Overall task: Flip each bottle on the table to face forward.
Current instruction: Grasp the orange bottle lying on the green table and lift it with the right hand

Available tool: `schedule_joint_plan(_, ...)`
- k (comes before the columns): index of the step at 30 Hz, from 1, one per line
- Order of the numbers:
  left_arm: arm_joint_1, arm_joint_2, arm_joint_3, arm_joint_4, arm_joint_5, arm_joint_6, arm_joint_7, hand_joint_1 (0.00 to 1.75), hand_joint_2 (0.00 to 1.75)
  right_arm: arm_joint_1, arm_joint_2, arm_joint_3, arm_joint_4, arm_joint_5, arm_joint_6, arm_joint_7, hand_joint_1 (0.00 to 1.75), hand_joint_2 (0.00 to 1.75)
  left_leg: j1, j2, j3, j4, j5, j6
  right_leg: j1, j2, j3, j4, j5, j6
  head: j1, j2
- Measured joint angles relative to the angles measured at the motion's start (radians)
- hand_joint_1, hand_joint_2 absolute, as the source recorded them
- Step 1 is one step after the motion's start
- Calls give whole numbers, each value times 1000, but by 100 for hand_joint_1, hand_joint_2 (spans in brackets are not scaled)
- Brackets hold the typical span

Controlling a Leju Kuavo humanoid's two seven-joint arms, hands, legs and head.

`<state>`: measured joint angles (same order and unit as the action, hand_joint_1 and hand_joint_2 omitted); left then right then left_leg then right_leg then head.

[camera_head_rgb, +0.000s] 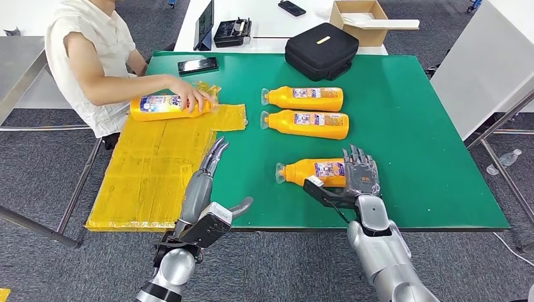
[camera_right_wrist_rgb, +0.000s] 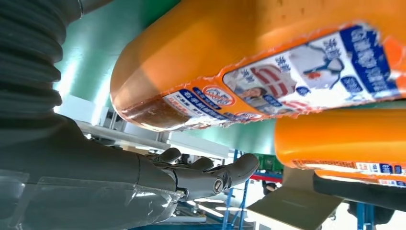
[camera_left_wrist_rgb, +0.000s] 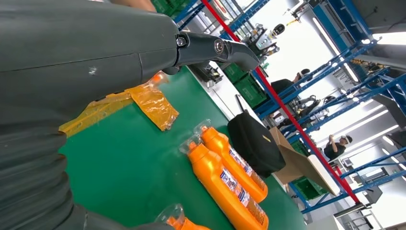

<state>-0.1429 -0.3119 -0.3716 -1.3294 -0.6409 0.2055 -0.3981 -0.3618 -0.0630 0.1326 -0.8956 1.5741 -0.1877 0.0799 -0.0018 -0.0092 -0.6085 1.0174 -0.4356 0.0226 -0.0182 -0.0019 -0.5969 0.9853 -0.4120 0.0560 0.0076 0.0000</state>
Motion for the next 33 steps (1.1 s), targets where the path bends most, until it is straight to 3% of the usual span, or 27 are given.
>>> schedule_joint_plan(18,-2,1,-2,3,60,14,14,0,175,-41,-11,27,35,0,-3,1,0,175,0,0,0,0,0,0,0,0,0,0,0,0,0,0)
schedule_joint_plan(27,-3,1,-1,3,63,50,5,0,175,-128,-21,22,135,-2,132,25,0,175,0,1,1,0,0,0,0,0,0,0,0,0,0,0)
schedule_joint_plan(33,-11,1,-14,15,105,57,-22,0,175,-183,-33,23,228,-1,49,-21,0,175,0,0,0,0,0,0,0,0,0,0,0,0,0,0)
